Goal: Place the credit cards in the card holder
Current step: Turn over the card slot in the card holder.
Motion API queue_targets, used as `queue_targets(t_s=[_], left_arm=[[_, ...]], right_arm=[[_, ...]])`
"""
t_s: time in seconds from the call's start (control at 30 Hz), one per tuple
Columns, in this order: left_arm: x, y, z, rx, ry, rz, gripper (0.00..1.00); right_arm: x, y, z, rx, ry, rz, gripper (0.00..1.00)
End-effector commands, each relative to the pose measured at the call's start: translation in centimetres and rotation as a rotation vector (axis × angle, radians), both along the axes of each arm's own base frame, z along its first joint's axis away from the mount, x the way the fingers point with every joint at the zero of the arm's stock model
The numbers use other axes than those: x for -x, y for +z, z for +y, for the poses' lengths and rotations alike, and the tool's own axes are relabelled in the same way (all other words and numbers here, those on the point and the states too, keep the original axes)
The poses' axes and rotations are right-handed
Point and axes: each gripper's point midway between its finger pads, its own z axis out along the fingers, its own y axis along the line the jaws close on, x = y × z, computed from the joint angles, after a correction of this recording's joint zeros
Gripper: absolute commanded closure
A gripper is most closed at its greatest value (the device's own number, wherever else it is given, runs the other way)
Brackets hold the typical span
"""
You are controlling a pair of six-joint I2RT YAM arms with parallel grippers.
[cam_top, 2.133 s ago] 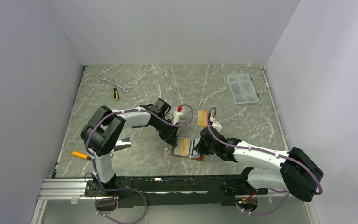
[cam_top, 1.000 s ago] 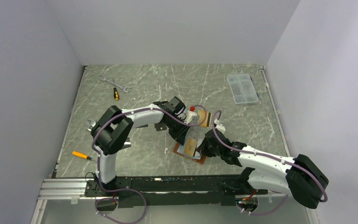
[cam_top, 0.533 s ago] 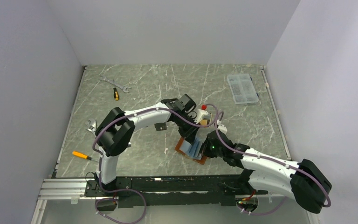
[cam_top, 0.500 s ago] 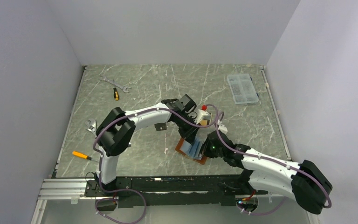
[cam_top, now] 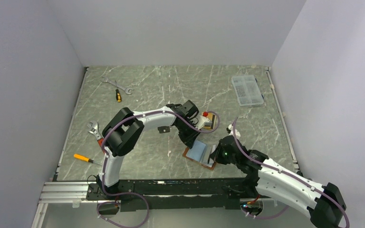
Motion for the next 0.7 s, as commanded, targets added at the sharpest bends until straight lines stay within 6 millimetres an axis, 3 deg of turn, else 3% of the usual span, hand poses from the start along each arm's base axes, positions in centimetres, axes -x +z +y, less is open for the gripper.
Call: queue_targets(t_s=[0.0, 0.17, 0.4, 0.47, 0.67], left_arm=[[0.1, 0.7, 0.0, 0.022, -0.023, -0.033, 0.80], [0.3, 1.1, 0.0, 0.033, -0.026, -0.033, 0.81], [0.3, 1.4, 0.5, 0.038, -0.006, -0.004, 0.81], [0.1, 1.7, 0.8, 0.050, 0.013, 0.015, 0.81], [0.4, 2.5, 2.3, 0.088, 0.032, 0.040, 0.81]], right_arm=[[-0.5, 2.5, -1.6, 0.080, -0.017, -0.047, 1.00], [-1.8, 7.1, -2.8, 0.093, -0.064, -0.147, 1.00], [-3.3, 11.0, -0.2, -0.003, -0.036, -0.217, 1.00], [-3.4, 10.5, 0.6, -0.014, -0.017, -0.198, 1.00], [-1.3, 5.2, 4.5, -0.124, 0.120, -0.038, 1.00]])
